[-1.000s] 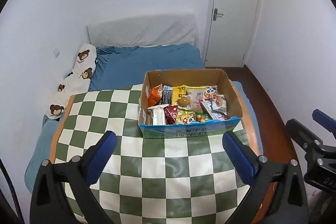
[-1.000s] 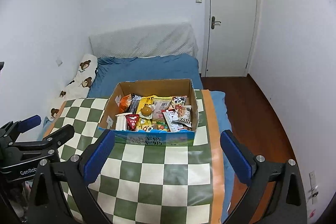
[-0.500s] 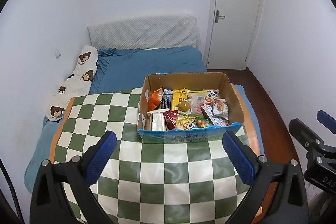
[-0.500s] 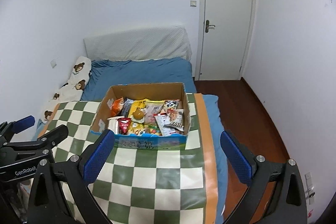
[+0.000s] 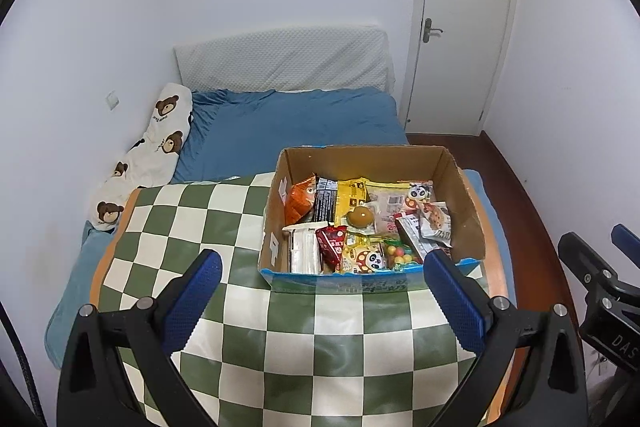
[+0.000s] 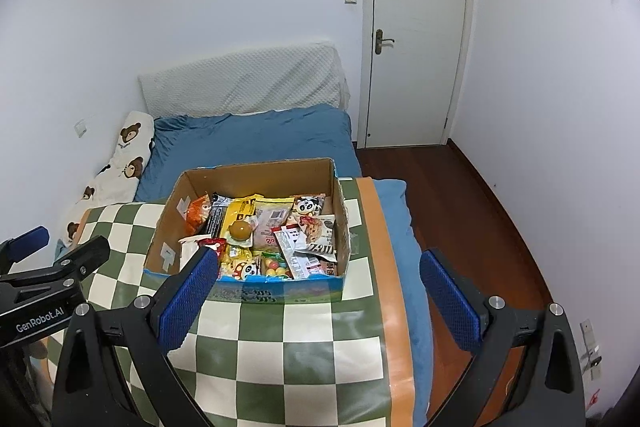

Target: Organize snacks

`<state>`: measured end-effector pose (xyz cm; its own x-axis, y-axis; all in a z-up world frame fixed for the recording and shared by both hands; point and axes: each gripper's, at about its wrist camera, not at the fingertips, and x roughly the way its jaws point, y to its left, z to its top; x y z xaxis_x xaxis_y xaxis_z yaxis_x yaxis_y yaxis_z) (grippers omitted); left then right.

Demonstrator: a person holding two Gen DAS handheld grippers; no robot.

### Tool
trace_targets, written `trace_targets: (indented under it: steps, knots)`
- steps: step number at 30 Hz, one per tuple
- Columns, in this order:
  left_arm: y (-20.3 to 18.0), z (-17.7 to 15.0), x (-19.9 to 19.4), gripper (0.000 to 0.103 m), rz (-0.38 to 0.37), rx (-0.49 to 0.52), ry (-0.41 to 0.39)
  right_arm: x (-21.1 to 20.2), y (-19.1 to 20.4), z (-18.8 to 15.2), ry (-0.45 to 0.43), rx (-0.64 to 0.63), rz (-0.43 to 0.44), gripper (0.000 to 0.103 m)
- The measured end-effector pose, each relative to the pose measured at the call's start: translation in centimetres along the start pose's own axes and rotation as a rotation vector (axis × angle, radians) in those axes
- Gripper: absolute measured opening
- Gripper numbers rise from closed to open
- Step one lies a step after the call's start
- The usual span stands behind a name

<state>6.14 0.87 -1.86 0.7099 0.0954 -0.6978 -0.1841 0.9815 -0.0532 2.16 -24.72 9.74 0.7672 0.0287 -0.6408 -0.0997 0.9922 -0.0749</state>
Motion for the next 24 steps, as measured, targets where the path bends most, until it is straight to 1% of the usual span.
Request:
trace_targets:
  steps: [9, 24]
  knots:
    - [-0.2, 0.0, 1.3, 0.103, -0.002, -0.002, 0.021, 1.7, 0.2, 0.1, 0.016, -0.005, -0.011, 0.102]
    - [-0.3, -0.2, 1.5, 0.103, -0.017, 0.001, 0.033, 2.0, 0.3, -0.3, 0.029, -0.012, -0.028, 0.102]
